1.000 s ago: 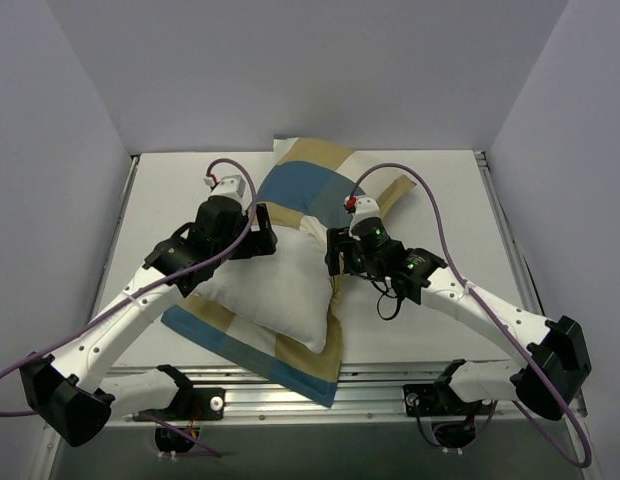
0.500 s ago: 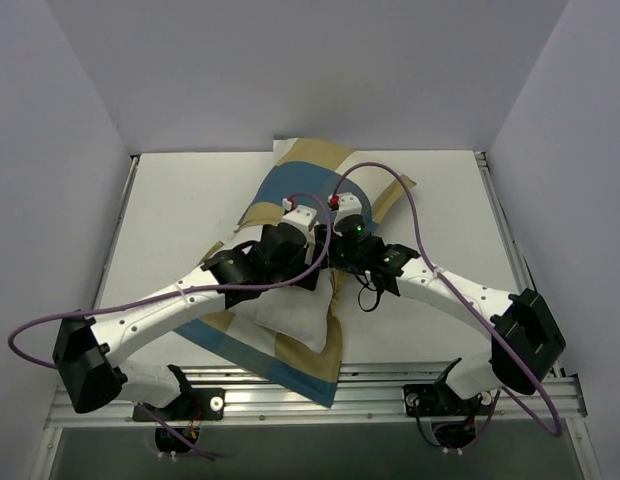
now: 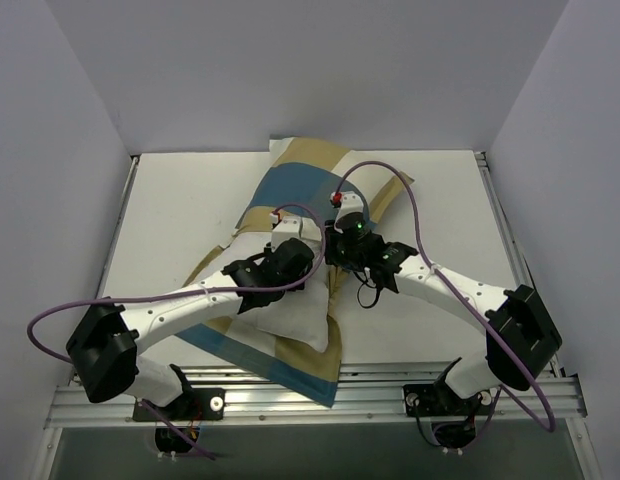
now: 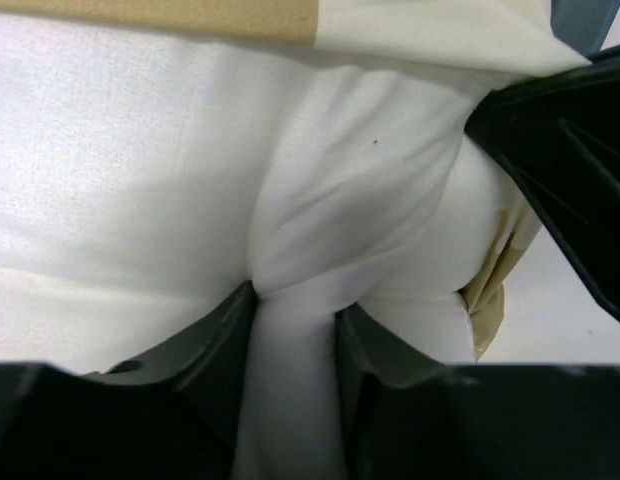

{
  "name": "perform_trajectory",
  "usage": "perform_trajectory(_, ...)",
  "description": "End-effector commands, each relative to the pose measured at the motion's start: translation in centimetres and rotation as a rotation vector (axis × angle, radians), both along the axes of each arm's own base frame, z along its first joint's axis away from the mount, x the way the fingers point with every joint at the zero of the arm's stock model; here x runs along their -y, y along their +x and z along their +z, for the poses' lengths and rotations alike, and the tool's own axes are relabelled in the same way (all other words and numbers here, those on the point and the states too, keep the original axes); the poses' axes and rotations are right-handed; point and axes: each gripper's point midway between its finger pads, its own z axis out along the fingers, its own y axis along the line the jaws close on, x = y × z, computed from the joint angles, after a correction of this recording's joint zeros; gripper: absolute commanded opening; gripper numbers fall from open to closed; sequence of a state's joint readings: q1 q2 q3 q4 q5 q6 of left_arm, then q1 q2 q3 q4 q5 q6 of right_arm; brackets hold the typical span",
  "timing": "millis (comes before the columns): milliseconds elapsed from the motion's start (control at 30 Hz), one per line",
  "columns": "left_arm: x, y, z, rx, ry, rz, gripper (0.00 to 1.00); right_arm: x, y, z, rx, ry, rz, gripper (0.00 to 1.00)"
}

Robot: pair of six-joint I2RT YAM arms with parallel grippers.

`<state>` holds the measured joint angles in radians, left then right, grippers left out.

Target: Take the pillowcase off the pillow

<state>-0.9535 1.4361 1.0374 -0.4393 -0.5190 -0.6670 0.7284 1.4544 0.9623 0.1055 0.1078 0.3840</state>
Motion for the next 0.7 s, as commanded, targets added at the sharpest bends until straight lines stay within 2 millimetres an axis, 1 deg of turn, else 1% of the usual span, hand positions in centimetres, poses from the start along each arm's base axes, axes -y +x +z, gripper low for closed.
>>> perform_trajectory(0, -2.9, -1.6, -4.7, -0.127, 0.137, 0.038, 0.36, 0.3, 1.4, 0.8, 0.031, 0.012, -0.046, 0.18)
perform_trajectory(33, -2.8, -1.4, -4.1, -0.119, 0.138, 0.030, 0.30, 0.5, 1.6, 0.9, 0.033, 0.003, -0.061, 0.16)
perform_trajectory(100, -3.5, -1.1, -1.9, -0.081, 0.164, 0.010, 0.14, 1.1, 1.8, 0.5, 0.032, -0.026, -0.087, 0.12)
perform_trajectory(133, -3.7, -0.8, -0.2, -0.057, 0.162, 0.005, 0.03, 1.7, 2.1, 0.5, 0.036, -0.040, -0.116, 0.06)
perform_trajectory(167, -4.1, -0.6, 2.0, -0.020, 0.139, 0.003, 0.02, 2.9, 2.4, 0.3, 0.040, -0.071, -0.168, 0.02)
perform_trajectory(200, -4.4, -0.5, 3.3, 0.004, 0.154, -0.025, 0.02, 4.1, 3.1, 0.3, 0.039, -0.080, -0.214, 0.00)
perform_trajectory(267, -4.9, -0.6, 6.9, 0.043, 0.122, -0.049, 0.02, 6.3, 4.0, 0.3, 0.029, -0.079, -0.314, 0.00)
perform_trajectory(300, -5.5, -0.5, 7.9, 0.049, 0.132, -0.065, 0.02, 8.4, 5.0, 0.3, 0.024, -0.076, -0.385, 0.00)
perform_trajectory(333, -6.2, -1.1, 8.4, 0.030, 0.142, -0.079, 0.02, 9.5, 5.5, 0.5, 0.023, -0.069, -0.426, 0.00)
perform_trajectory(367, -6.7, -1.3, 10.7, 0.061, 0.109, -0.075, 0.02, 10.5, 6.1, 0.9, 0.022, -0.052, -0.473, 0.00)
perform_trajectory(400, -7.2, -1.4, 11.6, 0.068, 0.108, -0.074, 0.02, 11.8, 6.6, 1.1, 0.026, -0.047, -0.520, 0.00)
perform_trajectory(433, -8.0, -2.0, 12.2, 0.062, 0.113, -0.074, 0.02, 14.0, 7.5, 1.4, 0.029, -0.039, -0.584, 0.00)
perform_trajectory(467, -8.6, -2.4, 14.0, 0.089, 0.072, -0.073, 0.02, 15.2, 7.6, 1.1, 0.010, -0.053, -0.617, 0.00)
perform_trajectory(500, -9.4, -2.6, 14.7, 0.092, 0.057, -0.062, 0.02, 16.4, 8.2, 1.8, 0.022, -0.047, -0.668, 0.00)
perform_trajectory(533, -10.2, -3.2, 15.1, 0.082, 0.056, -0.061, 0.02, 18.6, 8.7, 1.9, 0.020, -0.050, -0.730, 0.00)
perform_trajectory(567, -10.9, -3.9, 16.2, 0.095, 0.022, -0.059, 0.02, 19.7, 8.8, 1.7, 0.008, -0.059, -0.763, 0.00)
perform_trajectory(600, -11.5, -4.1, 17.0, 0.107, 0.004, -0.047, 0.02, 20.7, 9.0, 1.9, 0.009, -0.046, -0.799, 0.00)
perform_trajectory(633, -12.7, -4.5, 17.2, 0.100, 0.006, -0.023, 0.02, 21.8, 9.1, 1.9, 0.003, -0.043, -0.832, 0.00)
perform_trajectory(667, -13.8, -5.1, 17.9, 0.118, -0.010, -0.010, 0.02, 23.9, 9.2, 1.8, -0.005, -0.035, -0.884, 0.00)
